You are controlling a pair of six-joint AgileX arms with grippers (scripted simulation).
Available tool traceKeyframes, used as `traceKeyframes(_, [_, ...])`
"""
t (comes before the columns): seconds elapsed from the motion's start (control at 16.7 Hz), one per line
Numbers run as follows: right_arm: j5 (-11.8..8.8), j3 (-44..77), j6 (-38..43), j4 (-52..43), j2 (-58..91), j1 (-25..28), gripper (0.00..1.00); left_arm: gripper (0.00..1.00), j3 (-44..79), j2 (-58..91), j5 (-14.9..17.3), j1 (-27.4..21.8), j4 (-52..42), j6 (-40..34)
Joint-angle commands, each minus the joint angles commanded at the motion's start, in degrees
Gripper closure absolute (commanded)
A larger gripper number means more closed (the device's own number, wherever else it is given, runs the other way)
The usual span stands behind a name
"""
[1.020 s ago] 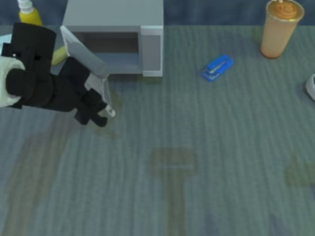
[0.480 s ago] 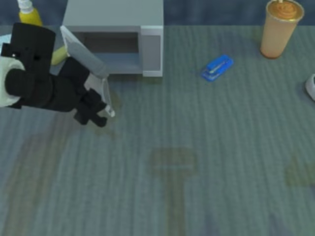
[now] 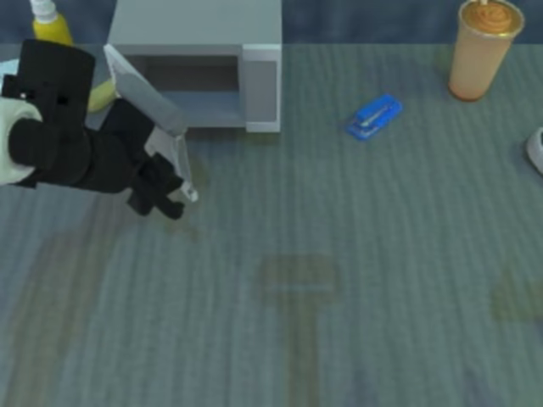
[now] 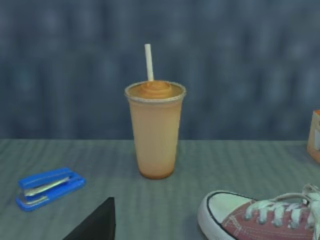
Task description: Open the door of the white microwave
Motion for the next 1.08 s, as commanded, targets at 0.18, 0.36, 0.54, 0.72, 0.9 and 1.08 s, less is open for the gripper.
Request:
traceKeyframes(0.18, [0.0, 0.0, 0.0, 0.0, 0.0, 0.0, 0.0, 1.0, 0.0, 0.0, 0.0, 0.0, 0.0, 0.0])
traceKeyframes(0.36, [0.0, 0.0, 0.0, 0.0, 0.0, 0.0, 0.0, 1.0, -0.2, 0.0, 0.3, -0.3, 0.0, -0.2])
traceKeyframes(0.54, [0.0, 0.0, 0.0, 0.0, 0.0, 0.0, 0.0, 1.0, -0.2, 0.1, 1.1, 0.3, -0.8, 1.2])
traceKeyframes(0.72, [0.0, 0.0, 0.0, 0.0, 0.0, 0.0, 0.0, 1.0, 0.2, -0.1, 2.2, 1.3, -1.5, 3.3])
traceKeyframes(0.9, [0.0, 0.0, 0.0, 0.0, 0.0, 0.0, 0.0, 1.0, 0.3, -0.1, 3.2, 2.2, -2.4, 5.1])
traceKeyframes(1.08, [0.0, 0.0, 0.0, 0.0, 0.0, 0.0, 0.0, 1.0, 0.3, -0.1, 3.2, 2.2, -2.4, 5.1])
